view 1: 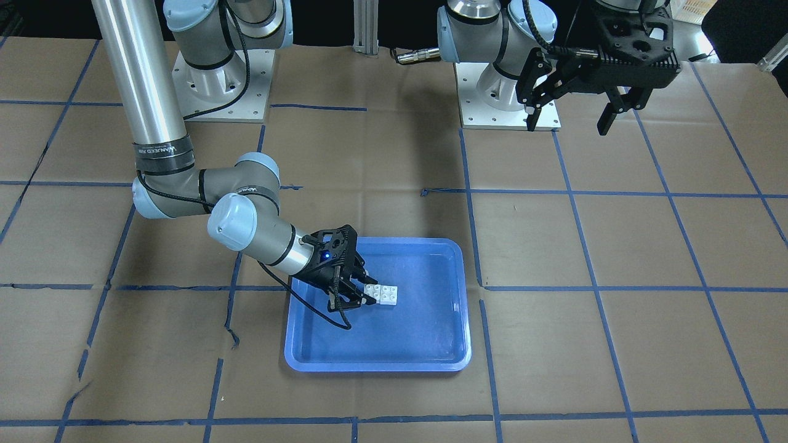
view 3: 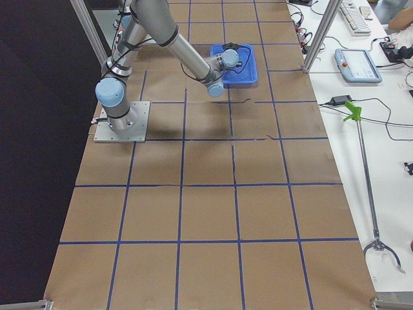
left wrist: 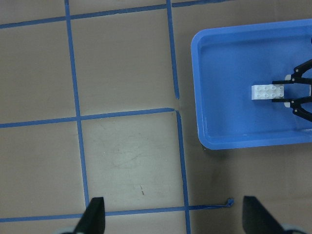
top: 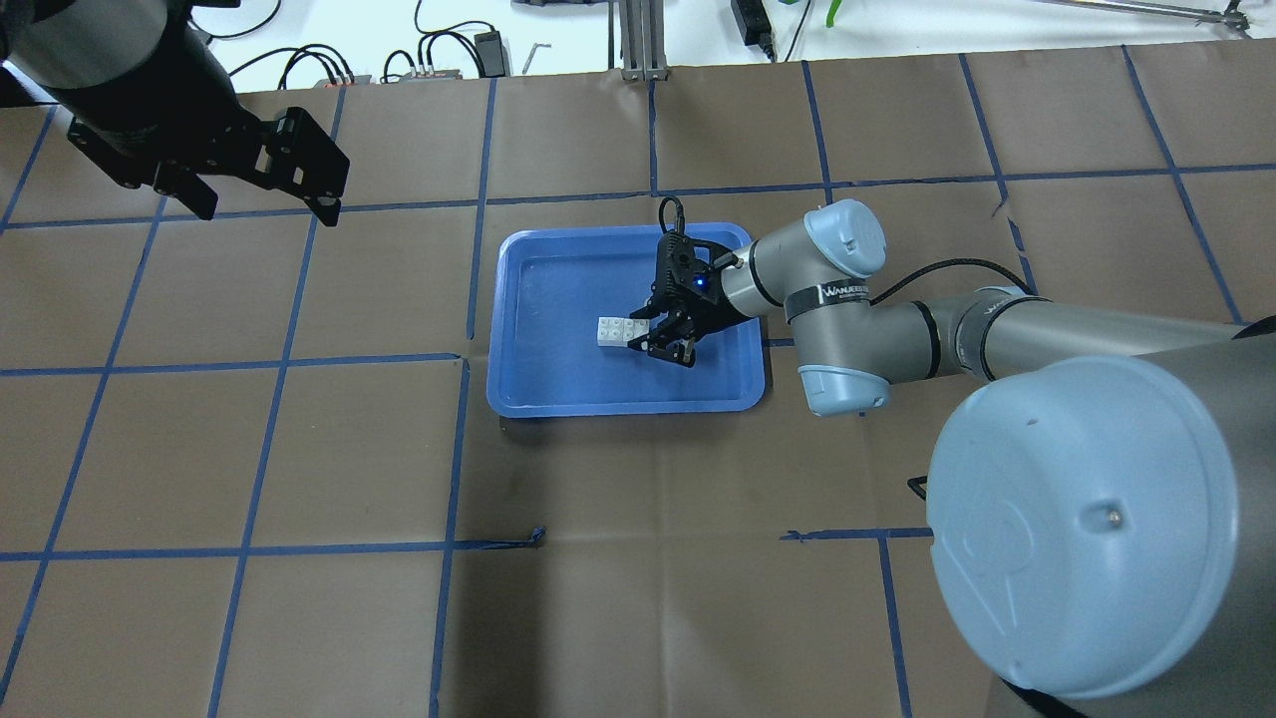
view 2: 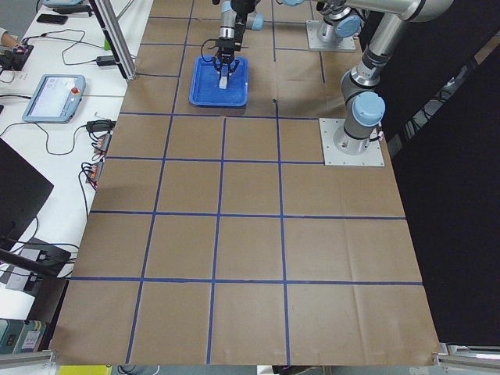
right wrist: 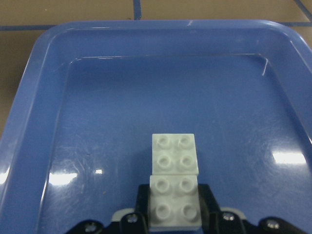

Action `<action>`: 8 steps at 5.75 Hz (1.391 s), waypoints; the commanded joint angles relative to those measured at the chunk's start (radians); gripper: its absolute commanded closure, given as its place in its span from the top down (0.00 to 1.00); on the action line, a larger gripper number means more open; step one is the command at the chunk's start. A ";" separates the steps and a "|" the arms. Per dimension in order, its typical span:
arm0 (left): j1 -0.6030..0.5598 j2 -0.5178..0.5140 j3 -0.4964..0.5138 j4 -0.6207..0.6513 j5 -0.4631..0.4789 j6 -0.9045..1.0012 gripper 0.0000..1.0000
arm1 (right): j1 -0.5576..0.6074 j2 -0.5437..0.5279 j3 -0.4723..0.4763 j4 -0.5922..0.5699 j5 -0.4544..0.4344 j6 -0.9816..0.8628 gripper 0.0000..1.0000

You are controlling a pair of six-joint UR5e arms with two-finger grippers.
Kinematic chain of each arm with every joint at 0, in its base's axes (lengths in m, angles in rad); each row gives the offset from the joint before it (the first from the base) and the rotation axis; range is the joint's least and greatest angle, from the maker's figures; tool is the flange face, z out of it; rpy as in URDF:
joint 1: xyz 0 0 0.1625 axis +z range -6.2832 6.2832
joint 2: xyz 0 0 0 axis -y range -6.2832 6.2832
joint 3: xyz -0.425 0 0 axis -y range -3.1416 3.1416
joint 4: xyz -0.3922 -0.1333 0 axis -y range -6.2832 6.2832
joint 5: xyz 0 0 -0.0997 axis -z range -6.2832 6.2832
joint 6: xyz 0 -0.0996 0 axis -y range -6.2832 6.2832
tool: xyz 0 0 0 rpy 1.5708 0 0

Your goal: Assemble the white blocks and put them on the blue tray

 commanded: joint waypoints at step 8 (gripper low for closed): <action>-0.012 0.003 -0.006 -0.005 -0.002 0.003 0.99 | 0.000 0.002 0.001 -0.017 0.008 0.001 0.53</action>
